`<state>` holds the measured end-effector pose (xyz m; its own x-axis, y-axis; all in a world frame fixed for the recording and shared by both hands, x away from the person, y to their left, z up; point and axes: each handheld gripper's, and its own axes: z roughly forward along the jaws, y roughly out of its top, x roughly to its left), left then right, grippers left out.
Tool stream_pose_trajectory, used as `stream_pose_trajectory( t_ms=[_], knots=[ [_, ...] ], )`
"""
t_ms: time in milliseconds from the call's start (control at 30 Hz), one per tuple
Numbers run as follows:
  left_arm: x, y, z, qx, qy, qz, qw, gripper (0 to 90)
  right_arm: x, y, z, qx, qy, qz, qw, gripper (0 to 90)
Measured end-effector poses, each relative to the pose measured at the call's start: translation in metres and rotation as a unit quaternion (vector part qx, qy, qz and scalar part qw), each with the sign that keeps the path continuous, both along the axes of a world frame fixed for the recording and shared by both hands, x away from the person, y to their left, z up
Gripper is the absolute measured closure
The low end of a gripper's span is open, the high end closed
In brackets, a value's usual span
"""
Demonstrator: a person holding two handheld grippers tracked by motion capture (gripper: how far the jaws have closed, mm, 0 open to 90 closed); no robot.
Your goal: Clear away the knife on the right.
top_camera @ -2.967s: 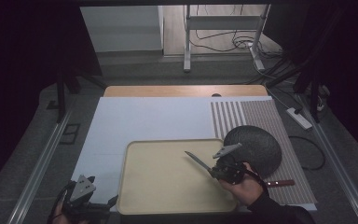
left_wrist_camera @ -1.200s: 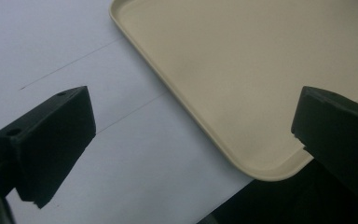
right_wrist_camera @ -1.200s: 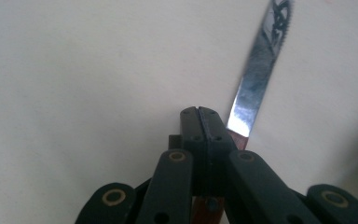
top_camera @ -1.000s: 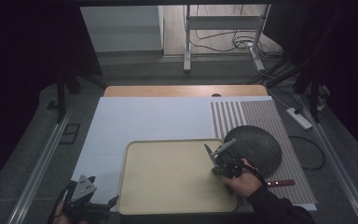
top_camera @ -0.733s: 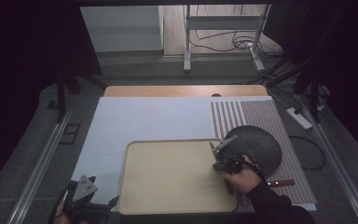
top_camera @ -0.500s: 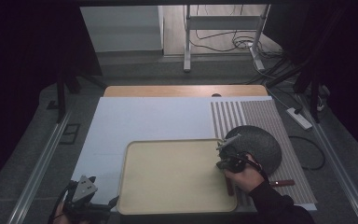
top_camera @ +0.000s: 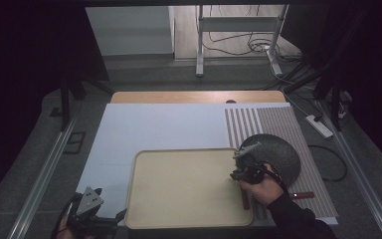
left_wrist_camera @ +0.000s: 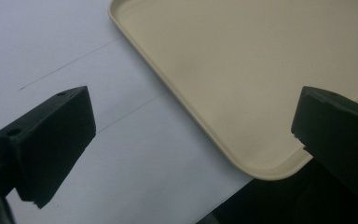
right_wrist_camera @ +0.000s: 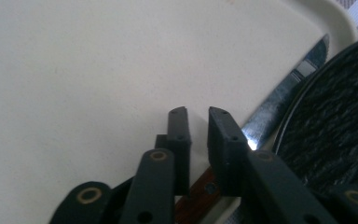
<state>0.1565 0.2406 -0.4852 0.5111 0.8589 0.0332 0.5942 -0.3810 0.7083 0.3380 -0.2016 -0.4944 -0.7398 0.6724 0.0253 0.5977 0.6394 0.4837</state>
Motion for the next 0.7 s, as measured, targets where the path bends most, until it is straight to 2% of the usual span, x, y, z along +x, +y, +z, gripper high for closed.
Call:
stream_pose_trajectory(
  t_ms=[100,200,233,267,300,700],
  knots=[
    [0.0,0.0,0.0,-0.001,0.0,0.0,1.0,0.0,-0.001,0.0,0.003,0.013,-0.007,0.002,0.9999,69.2],
    [0.0,0.0,0.0,-0.002,0.0,0.001,1.0,0.0,-0.002,0.0,0.006,0.017,-0.012,0.003,0.9998,64.8],
    [0.0,0.001,0.0,-0.003,0.0,0.001,1.0,0.0,-0.003,0.0,0.007,0.022,-0.019,0.005,0.9996,60.2],
    [0.0,0.001,0.0,-0.003,0.0,0.001,1.0,0.0,-0.003,0.0,0.007,0.022,-0.019,0.005,0.9996,60.2],
    [0.0,0.001,0.0,-0.004,0.0,0.001,1.0,0.0,-0.004,0.0,0.008,0.023,-0.021,0.004,0.9995,56.4],
    [0.0,0.002,0.0,-0.009,0.0,0.001,1.0,0.0,-0.012,-0.007,0.017,0.031,-0.025,-0.001,0.9992,37.5]
  ],
)
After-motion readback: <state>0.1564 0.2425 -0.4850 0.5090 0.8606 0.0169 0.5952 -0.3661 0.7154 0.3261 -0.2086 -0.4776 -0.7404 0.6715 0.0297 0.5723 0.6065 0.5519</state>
